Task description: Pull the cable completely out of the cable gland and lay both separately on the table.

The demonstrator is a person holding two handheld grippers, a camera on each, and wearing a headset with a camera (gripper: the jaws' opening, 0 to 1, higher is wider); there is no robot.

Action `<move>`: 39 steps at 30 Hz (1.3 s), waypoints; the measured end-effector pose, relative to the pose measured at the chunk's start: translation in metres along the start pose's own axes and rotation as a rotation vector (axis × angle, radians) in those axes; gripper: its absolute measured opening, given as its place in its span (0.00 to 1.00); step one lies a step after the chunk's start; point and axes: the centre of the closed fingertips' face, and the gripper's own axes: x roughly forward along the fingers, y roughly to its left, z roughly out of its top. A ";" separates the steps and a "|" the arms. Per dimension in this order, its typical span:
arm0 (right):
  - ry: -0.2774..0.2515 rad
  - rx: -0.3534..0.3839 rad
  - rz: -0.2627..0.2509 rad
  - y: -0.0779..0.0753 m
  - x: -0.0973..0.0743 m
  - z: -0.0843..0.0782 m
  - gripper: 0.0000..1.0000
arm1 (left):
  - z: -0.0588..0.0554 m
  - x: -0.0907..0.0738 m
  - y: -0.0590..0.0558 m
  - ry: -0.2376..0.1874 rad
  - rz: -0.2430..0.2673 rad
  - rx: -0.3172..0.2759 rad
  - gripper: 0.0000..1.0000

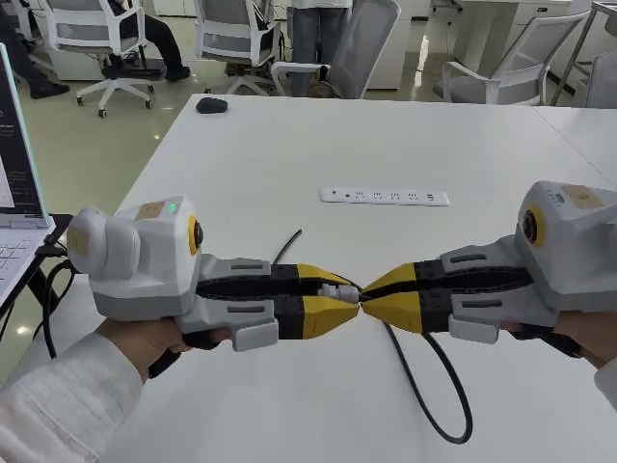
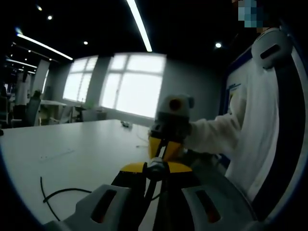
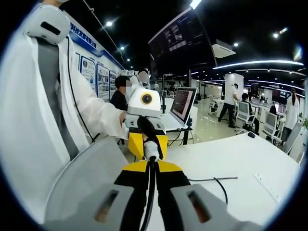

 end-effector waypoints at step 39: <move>0.176 0.082 -0.105 -0.025 -0.036 -0.079 0.03 | -0.009 -0.008 0.011 0.016 0.037 -0.025 0.16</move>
